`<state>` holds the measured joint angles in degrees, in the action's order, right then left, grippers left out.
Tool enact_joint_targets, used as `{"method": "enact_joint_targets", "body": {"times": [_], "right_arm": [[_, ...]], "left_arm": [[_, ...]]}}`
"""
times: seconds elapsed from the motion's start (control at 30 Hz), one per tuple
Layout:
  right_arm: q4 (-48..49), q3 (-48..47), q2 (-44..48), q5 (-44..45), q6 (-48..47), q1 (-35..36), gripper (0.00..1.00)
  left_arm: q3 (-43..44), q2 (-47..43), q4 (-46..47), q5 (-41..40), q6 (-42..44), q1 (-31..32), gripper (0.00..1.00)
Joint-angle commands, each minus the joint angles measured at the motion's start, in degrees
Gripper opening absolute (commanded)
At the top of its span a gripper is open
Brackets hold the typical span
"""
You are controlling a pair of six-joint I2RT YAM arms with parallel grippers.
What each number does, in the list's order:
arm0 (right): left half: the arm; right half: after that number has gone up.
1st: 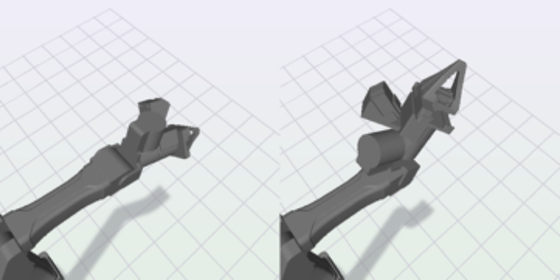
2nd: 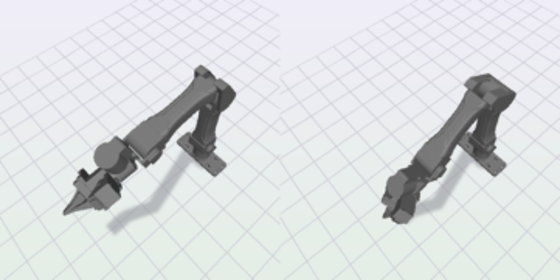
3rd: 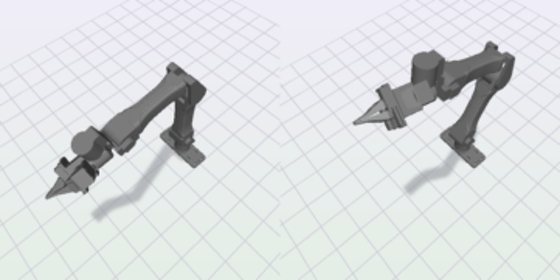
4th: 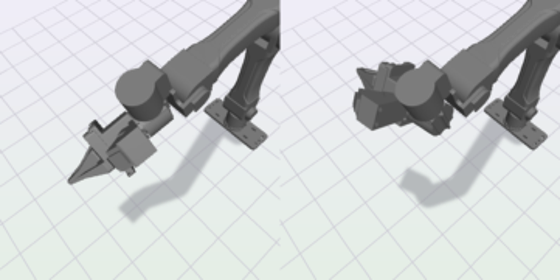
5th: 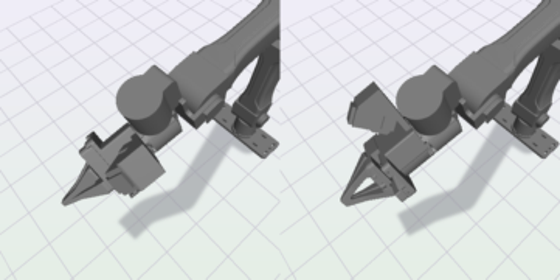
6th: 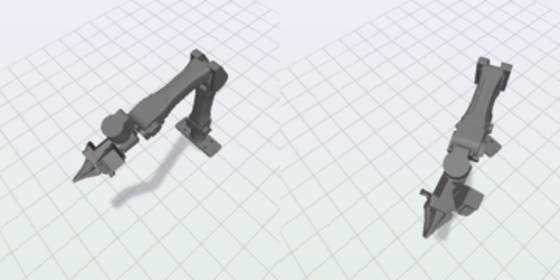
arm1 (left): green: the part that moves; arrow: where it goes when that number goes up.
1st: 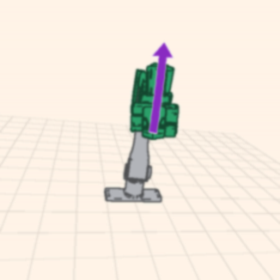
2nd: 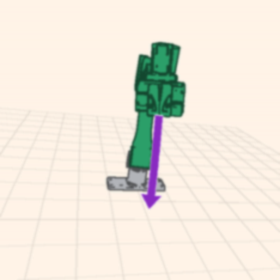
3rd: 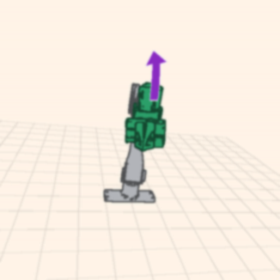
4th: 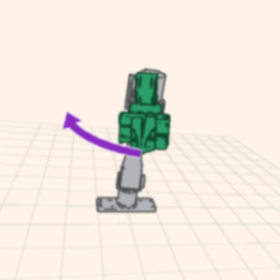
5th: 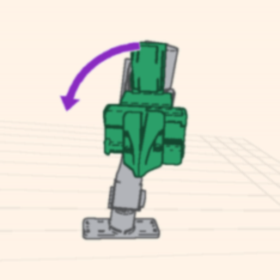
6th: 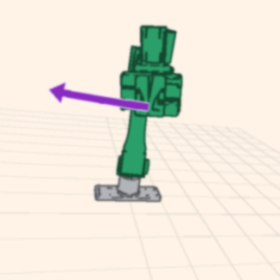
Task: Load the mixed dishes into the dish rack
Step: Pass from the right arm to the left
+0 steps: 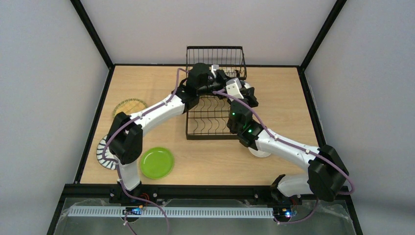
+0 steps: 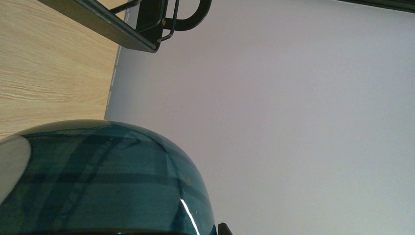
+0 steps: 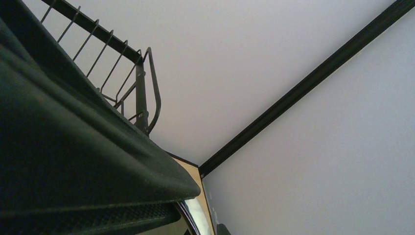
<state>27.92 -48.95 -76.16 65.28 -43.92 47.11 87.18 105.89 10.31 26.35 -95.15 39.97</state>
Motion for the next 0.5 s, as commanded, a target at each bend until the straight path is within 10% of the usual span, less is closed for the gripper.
{"method": "enact_joint_targets", "body": {"times": [0.0, 0.47], "right_arm": [[2.31, -0.01, 1.62, -3.31, -0.02, 2.02, 0.00], [-9.62, -3.49, 1.95, -2.53, 9.76, 1.11, 0.09]], "left_arm": [[0.75, 2.29, 2.07, -1.31, 1.62, 0.20, 0.02], [-2.62, 1.25, 8.64, -2.36, 2.86, 0.13, 0.02]]}}
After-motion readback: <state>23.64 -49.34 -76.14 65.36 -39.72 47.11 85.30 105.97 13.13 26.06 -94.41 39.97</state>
